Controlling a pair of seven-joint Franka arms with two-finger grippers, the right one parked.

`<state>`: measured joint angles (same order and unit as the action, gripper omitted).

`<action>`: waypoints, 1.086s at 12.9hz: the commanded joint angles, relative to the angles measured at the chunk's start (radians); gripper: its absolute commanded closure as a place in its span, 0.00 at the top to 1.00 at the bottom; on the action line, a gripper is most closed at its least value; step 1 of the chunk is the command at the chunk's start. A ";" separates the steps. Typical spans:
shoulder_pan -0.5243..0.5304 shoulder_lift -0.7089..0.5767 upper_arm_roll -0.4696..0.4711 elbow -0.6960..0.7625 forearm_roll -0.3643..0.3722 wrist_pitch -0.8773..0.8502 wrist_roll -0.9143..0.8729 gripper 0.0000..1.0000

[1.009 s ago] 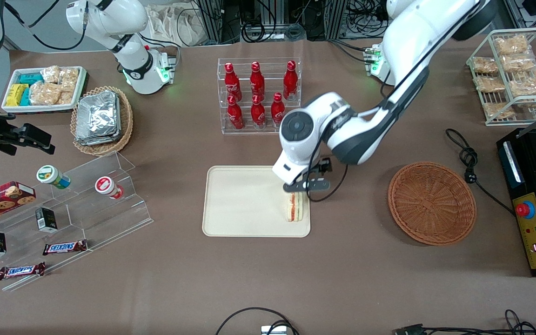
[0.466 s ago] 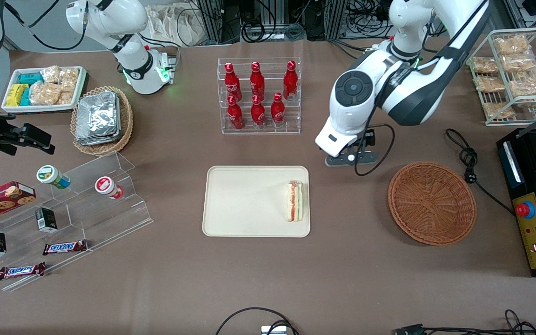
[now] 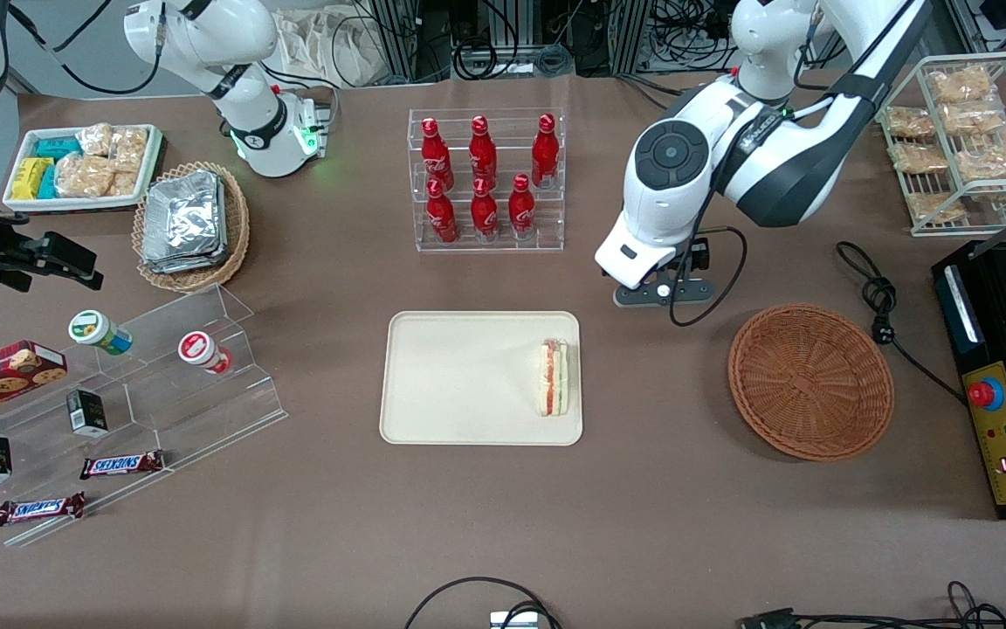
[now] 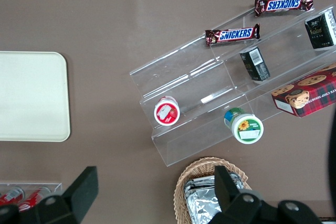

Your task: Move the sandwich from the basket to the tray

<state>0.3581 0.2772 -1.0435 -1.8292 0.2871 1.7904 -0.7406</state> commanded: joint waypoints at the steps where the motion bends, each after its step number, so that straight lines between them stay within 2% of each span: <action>1: -0.219 -0.183 0.356 -0.007 -0.176 -0.019 0.226 1.00; 3: -0.391 -0.226 0.631 -0.004 -0.200 -0.048 0.386 1.00; 5: -0.491 -0.243 0.819 0.007 -0.198 -0.057 0.440 1.00; 11: -0.499 -0.199 1.042 0.105 -0.212 -0.062 0.604 1.00; 14: -0.499 -0.164 1.041 0.148 -0.209 -0.100 0.604 1.00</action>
<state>-0.1174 0.0716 -0.0061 -1.7465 0.0876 1.7472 -0.1399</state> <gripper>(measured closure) 0.000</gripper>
